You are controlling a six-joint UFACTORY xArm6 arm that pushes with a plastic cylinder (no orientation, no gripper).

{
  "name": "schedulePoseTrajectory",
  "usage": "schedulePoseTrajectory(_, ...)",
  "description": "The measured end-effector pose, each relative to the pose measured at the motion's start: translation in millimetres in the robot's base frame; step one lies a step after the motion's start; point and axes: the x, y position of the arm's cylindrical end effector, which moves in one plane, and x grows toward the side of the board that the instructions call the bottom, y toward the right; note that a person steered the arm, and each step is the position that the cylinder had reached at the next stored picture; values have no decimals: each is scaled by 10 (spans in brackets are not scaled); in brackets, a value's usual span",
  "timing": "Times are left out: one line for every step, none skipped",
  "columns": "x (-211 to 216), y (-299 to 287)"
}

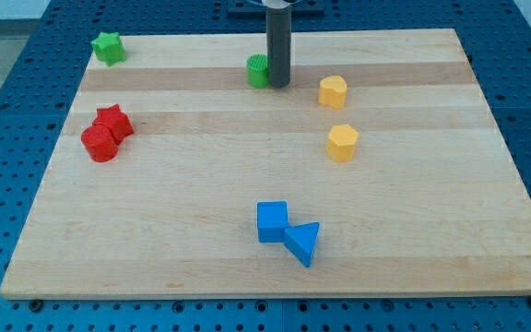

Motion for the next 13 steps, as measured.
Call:
schedulePoseTrajectory(-67,0)
schedulePoseTrajectory(-166,-48)
schedulePoseTrajectory(-189,-232)
schedulePoseTrajectory(-203,-446)
schedulePoseTrajectory(-267,-497)
schedulePoseTrajectory(-383,-606)
schedulePoseTrajectory(-459,-778)
schedulePoseTrajectory(-529,-922)
schedulePoseTrajectory(-563,-1136)
schedulePoseTrajectory(-564,-1417)
schedulePoseTrajectory(-564,-1677)
schedulePoseTrajectory(-596,-1860)
schedulePoseTrajectory(-645,-2045)
